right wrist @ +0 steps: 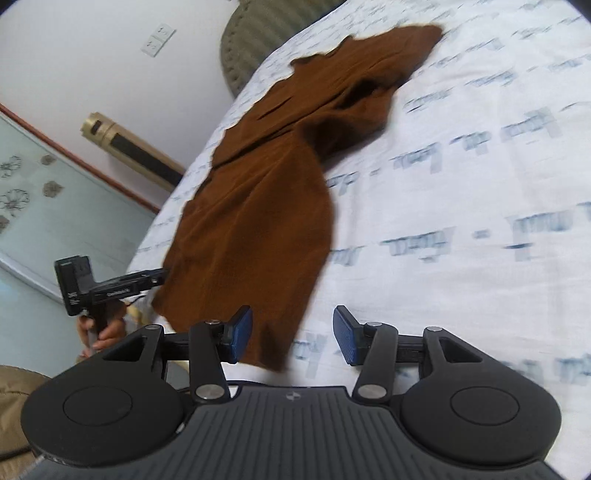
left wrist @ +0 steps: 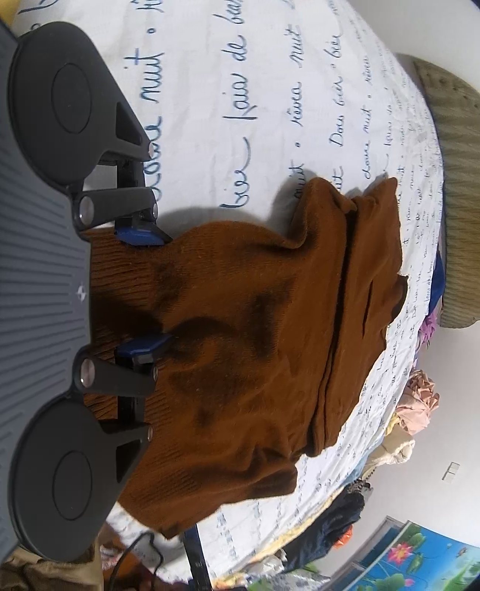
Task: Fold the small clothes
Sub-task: 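Lift the held sweater edge with both grippers and fold it over the body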
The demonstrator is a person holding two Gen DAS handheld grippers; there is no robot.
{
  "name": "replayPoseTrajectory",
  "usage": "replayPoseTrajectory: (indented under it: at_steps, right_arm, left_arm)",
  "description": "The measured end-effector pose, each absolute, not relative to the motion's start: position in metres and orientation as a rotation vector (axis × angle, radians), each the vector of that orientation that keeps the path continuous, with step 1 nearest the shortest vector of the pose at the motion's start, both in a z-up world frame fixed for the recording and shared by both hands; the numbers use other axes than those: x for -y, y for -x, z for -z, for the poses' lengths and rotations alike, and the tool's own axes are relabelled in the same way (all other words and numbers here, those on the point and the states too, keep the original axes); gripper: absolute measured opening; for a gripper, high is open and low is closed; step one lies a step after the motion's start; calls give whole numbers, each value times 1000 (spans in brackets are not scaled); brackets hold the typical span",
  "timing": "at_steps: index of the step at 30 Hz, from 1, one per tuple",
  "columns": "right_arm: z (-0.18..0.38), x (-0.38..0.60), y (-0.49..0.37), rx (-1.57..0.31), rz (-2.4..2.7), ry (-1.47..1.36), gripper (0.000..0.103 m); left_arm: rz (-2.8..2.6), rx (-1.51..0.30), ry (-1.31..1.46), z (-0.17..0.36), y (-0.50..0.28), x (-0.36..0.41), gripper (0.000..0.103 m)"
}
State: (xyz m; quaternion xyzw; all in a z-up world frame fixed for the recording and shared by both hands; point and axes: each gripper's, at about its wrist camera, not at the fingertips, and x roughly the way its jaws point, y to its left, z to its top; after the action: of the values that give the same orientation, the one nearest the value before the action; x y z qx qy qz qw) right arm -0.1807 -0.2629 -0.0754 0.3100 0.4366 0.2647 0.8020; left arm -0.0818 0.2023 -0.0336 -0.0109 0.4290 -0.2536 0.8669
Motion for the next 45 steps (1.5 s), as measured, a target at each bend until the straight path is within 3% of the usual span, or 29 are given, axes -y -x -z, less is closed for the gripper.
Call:
replayPoseTrajectory:
  at_steps: [9, 10, 12, 13, 14, 26, 32, 35, 37, 39, 41, 45]
  right_arm:
    - [81, 213, 147, -960, -660, -645, 50]
    - [80, 209, 146, -959, -656, -630, 45]
    - [76, 204, 146, -962, -636, -582, 30]
    - [75, 201, 146, -960, -623, -562, 21]
    - [74, 200, 146, -956, -616, -554, 18]
    - [-1, 220, 160, -690, -604, -505, 16]
    - [-8, 234, 143, -671, -574, -513, 16]
    - [5, 232, 142, -707, -576, -529, 16]
    - [15, 232, 143, -731, -568, -542, 16]
    - [23, 234, 143, -745, -563, -564, 16]
    - [28, 234, 144, -756, -563, -575, 16]
    - [32, 230, 146, -771, -571, -574, 16]
  left_arm:
    - [545, -899, 66, 35, 87, -208, 46]
    - [540, -896, 62, 35, 88, -207, 42]
    - [518, -897, 58, 35, 88, -207, 21]
    - [510, -900, 73, 34, 87, -208, 17]
    - [506, -902, 93, 33, 87, -211, 12]
    - [598, -603, 242, -46, 99, -218, 5]
    - [608, -733, 216, -41, 75, -210, 5]
    - [595, -870, 177, -18, 75, -210, 11]
    - [589, -947, 221, -2, 78, -214, 25]
    - [573, -975, 284, 6, 85, -218, 59]
    - [551, -969, 334, 8, 89, -219, 82]
    - [543, -1021, 281, 8, 91, -193, 84]
